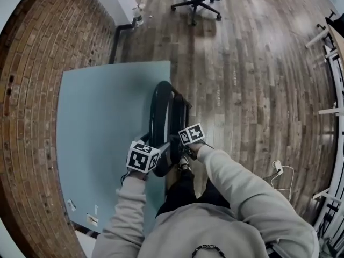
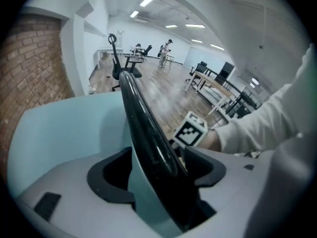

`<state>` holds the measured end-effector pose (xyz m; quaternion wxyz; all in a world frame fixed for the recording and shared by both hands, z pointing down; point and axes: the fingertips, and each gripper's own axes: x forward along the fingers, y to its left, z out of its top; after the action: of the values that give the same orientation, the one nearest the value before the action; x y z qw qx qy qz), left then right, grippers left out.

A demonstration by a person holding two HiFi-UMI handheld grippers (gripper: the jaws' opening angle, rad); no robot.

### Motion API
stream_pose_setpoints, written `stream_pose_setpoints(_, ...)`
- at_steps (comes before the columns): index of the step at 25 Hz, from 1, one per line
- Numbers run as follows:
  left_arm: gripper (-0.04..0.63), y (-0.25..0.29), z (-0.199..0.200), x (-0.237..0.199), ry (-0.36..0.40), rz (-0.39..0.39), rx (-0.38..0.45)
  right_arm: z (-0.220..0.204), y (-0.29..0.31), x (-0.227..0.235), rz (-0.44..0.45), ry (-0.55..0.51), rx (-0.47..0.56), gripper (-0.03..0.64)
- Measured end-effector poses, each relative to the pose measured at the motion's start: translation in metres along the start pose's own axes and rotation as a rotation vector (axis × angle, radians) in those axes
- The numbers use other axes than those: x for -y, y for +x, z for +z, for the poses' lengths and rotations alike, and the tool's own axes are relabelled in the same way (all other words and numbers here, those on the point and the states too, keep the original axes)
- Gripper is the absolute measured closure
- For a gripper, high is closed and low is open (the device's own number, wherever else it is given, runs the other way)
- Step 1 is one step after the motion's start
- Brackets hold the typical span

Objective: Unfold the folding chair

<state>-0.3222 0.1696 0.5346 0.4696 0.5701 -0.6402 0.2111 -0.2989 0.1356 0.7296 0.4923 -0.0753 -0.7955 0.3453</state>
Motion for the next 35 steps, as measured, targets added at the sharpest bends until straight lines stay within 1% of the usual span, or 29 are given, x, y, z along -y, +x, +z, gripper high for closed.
stream_pose_setpoints(1, 0.29, 0.002, -0.003, 0.003, -0.007, -0.026, -0.006, 0.001, 0.008, 0.006, -0.047, 0.034, -0.003, 0.307)
stream_pose_setpoints(2, 0.339, 0.004, -0.004, 0.004, -0.002, -0.032, -0.013, 0.004, 0.015, 0.011, -0.089, 0.059, -0.003, 0.308)
stream_pose_setpoints(3, 0.365, 0.004, -0.004, 0.004, 0.024, -0.015, -0.029, 0.007, 0.02, 0.012, -0.117, 0.069, -0.003, 0.31)
stream_pose_setpoints(4, 0.374, 0.005, -0.004, 0.003, 0.064, 0.013, -0.052, 0.01, 0.024, 0.009, -0.13, 0.071, -0.005, 0.316)
stream_pose_setpoints(5, 0.379, 0.006, -0.005, 0.002, 0.104, 0.038, -0.075, 0.012, 0.026, 0.004, -0.13, 0.077, -0.011, 0.356)
stream_pose_setpoints(6, 0.384, 0.007, -0.006, 0.002, 0.132, 0.056, -0.094, 0.012, 0.029, 0.0, -0.12, 0.099, -0.02, 0.415)
stream_pose_setpoints(7, 0.39, 0.007, -0.006, 0.002, 0.145, 0.066, -0.106, 0.011, 0.031, -0.001, -0.105, 0.131, -0.028, 0.428)
stream_pose_setpoints(9, 0.397, 0.006, -0.005, 0.0, 0.141, 0.078, -0.107, 0.012, 0.034, 0.0, -0.061, 0.181, -0.025, 0.46)
stream_pose_setpoints(10, 0.407, 0.005, -0.005, -0.001, 0.131, 0.082, -0.1, 0.012, 0.035, -0.001, -0.037, 0.192, -0.021, 0.472)
stream_pose_setpoints(12, 0.416, 0.004, -0.007, -0.001, 0.113, 0.088, -0.089, 0.009, 0.034, -0.002, -0.016, 0.196, -0.023, 0.474)
stream_pose_setpoints(16, 0.434, 0.002, -0.006, -0.007, 0.063, 0.094, -0.062, 0.005, 0.022, 0.01, -0.053, 0.245, -0.063, 0.477)
stream_pose_setpoints(18, 0.445, 0.0, -0.01, -0.01, 0.032, 0.096, -0.052, -0.001, 0.014, 0.017, -0.031, 0.253, -0.078, 0.477)
stream_pose_setpoints(22, 0.46, 0.01, -0.012, 0.001, -0.018, 0.074, -0.026, -0.029, -0.024, 0.062, 0.035, 0.29, -0.12, 0.476)
stream_pose_setpoints(24, 0.466, 0.017, -0.01, 0.011, -0.034, 0.058, -0.011, -0.042, -0.045, 0.088, 0.077, 0.307, -0.126, 0.474)
stream_pose_setpoints(27, 0.469, 0.03, -0.007, 0.027, -0.051, 0.043, 0.0, -0.063, -0.072, 0.129, 0.164, 0.314, -0.124, 0.471)
stream_pose_setpoints(29, 0.476, 0.039, -0.007, 0.033, -0.077, 0.036, 0.008, -0.074, -0.088, 0.156, 0.22, 0.309, -0.117, 0.468)
stream_pose_setpoints(32, 0.485, 0.052, -0.016, 0.036, -0.15, 0.024, 0.015, -0.088, -0.11, 0.195, 0.3, 0.28, -0.106, 0.468)
stream_pose_setpoints(35, 0.497, 0.066, -0.037, 0.035, -0.242, 0.021, 0.004, -0.104, -0.128, 0.235, 0.384, 0.243, -0.105, 0.466)
